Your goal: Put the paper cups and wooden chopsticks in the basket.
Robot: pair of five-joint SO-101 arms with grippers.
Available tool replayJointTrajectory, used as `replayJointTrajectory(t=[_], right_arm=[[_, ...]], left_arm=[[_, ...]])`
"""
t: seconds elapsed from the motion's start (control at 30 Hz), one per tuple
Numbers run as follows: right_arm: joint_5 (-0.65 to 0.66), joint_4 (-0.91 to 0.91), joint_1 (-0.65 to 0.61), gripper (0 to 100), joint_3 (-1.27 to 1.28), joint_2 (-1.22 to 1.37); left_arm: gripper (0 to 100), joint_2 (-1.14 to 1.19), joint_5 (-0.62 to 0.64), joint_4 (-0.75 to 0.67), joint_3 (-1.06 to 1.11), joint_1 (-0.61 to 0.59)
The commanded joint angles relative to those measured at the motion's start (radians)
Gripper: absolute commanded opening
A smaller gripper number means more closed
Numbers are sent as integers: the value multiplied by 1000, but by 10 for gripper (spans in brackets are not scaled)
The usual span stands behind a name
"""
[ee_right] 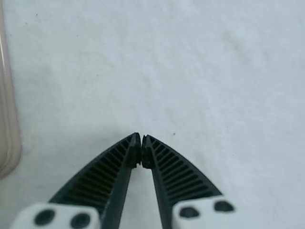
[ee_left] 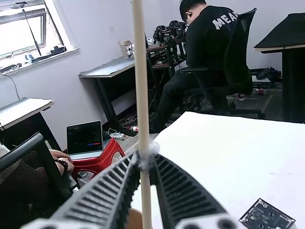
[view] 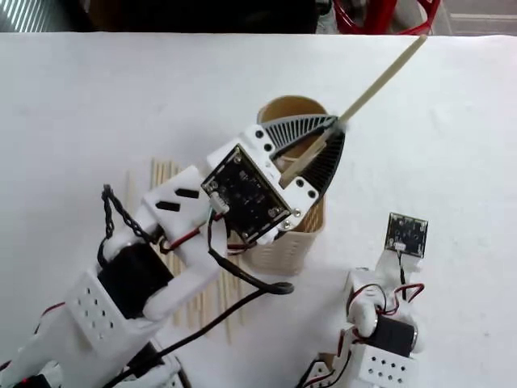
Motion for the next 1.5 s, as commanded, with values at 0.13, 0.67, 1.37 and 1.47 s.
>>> replayJointTrajectory(t=[0.13, 0.67, 1.37, 1.47], right_arm=[[0, 5, 8, 19, 9, -7], [0, 5, 8, 19, 9, -7], [0, 5, 8, 19, 9, -7], [0, 5, 8, 19, 9, -7]], left_arm=[[58, -18, -9, -25, 2, 5], [83, -18, -9, -23, 2, -1], [83, -19, 11, 89, -23, -501], [83, -19, 121, 115, 20, -710]])
